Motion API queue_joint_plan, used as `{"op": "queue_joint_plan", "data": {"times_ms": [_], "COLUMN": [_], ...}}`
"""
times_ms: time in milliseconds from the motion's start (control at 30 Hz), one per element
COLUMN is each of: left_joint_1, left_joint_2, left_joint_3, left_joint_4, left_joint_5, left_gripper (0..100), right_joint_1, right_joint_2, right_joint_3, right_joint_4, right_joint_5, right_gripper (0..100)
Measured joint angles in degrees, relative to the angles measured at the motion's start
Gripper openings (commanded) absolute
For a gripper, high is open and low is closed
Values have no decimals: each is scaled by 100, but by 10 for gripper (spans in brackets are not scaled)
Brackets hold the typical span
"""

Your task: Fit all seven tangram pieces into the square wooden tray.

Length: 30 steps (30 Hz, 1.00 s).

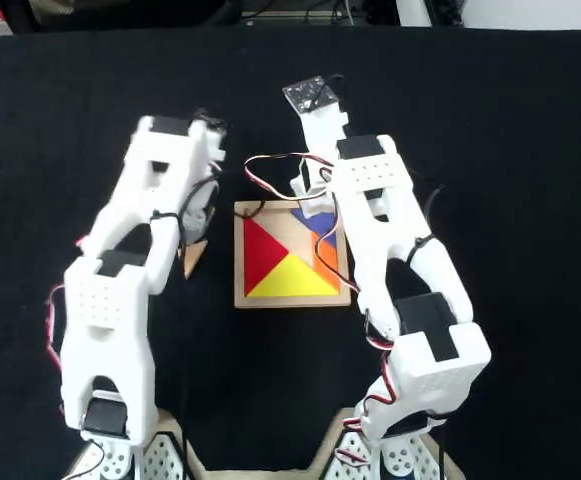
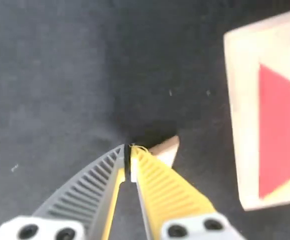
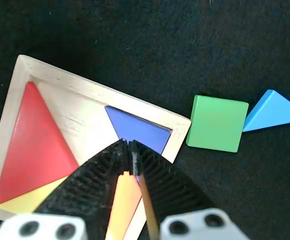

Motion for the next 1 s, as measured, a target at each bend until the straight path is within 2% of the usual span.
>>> {"op": "queue_joint_plan", "data": {"times_ms": [167,267,367,500,600,733,867,1000], "left_joint_1": [-1125,-1749,-2136,-2664,-3059,-3393,-3675,-3859], "left_joint_2": [-1468,-2330,-3095,-4141,-5002,-5881,-6145,-6180], "left_joint_3": [-185,123,1073,3059,4879,7024,8088,8510], "left_joint_4": [448,475,202,-941,-2101,-3385,-4211,-4695], "left_joint_5": [0,0,0,0,44,475,914,1160], "left_gripper": [30,30,30,30,30,30,30,30], "right_joint_1": [-149,-686,-1398,-2268,-2602,-2708,-2725,-2716], "right_joint_2": [-176,-519,-721,-721,-721,-721,-369,475], "right_joint_3": [62,343,615,677,677,642,167,-580], "right_joint_4": [255,325,316,316,290,123,105,105], "right_joint_5": [-9,-325,-642,-941,-1134,-1556,-2558,-4070], "right_gripper": [11,11,12,15,21,148,184,185]}}
